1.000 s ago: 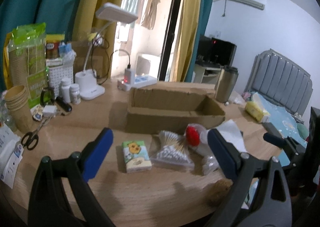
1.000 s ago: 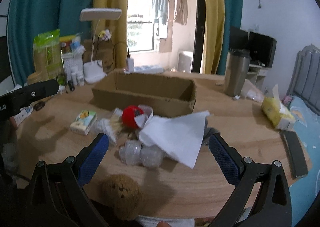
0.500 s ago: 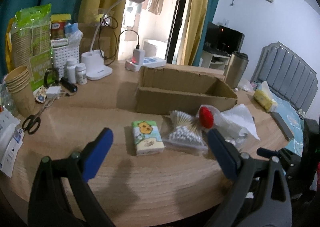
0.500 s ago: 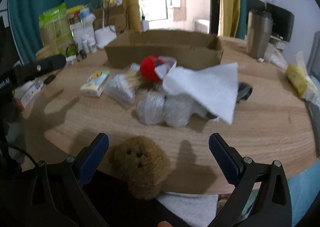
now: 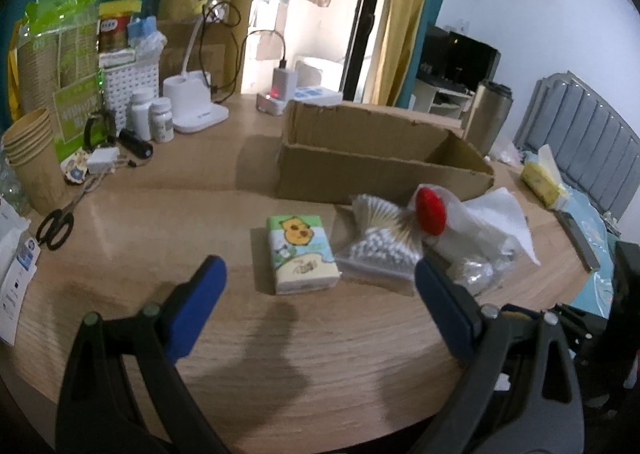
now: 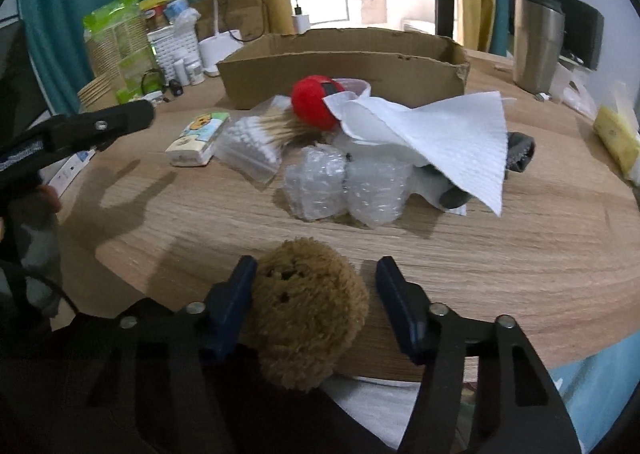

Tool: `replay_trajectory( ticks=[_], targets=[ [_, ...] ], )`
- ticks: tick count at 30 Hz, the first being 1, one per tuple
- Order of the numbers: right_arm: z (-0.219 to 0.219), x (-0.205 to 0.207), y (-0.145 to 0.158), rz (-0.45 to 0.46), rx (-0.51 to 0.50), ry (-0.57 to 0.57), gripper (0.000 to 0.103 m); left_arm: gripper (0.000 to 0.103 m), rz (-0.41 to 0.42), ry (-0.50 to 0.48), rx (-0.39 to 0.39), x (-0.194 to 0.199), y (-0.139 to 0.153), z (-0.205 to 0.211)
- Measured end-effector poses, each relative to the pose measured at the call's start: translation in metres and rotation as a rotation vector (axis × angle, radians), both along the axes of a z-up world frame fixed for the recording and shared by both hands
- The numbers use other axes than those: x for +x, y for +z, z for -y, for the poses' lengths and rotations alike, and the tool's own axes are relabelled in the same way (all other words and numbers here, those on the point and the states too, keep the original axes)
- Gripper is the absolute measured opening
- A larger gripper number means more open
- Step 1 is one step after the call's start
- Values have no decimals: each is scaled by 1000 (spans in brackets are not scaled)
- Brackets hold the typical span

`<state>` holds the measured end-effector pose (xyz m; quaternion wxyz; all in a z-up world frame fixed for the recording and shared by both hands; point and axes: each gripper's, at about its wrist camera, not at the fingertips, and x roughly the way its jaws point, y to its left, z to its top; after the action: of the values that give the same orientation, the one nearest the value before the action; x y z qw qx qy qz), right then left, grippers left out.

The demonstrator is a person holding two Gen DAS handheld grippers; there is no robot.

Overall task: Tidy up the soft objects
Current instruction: 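Grasp the brown fuzzy sponge ball with the right gripper while the left gripper approaches the tissue pack, then grasp the green tissue pack with the left gripper while the right gripper carries the sponge ball to the box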

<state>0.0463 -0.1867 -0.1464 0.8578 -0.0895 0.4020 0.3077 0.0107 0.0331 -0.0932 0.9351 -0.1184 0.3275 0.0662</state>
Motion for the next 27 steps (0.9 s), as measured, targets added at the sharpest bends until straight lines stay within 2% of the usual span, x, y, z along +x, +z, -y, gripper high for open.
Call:
replay_trajectory(
  ticks=[3,9,16,18,20,23,27],
  targets=[
    [1,1,1,0,19,14,48,96,-33,13,21,10,-8,-2],
    [13,14,3,-11,66,-15,44,96,-87,61,45,32,-26,-13],
    [18,20,7,16,87,-33,43,96,-145,45,75,51,-39,-13],
    [17,20,9,26,94,-30,43,87,-158,38,71,52,-42,-11],
    [17,17,12,39,112,-17,43,69,-182,28,64,55,-45,-11],
    [14,9,22,83,131,16,43,52,-196,14,54,56,-49,-11],
    [10,5,26,105,140,44,43,49,-194,-10,35,53,-48,-9]
  ],
)
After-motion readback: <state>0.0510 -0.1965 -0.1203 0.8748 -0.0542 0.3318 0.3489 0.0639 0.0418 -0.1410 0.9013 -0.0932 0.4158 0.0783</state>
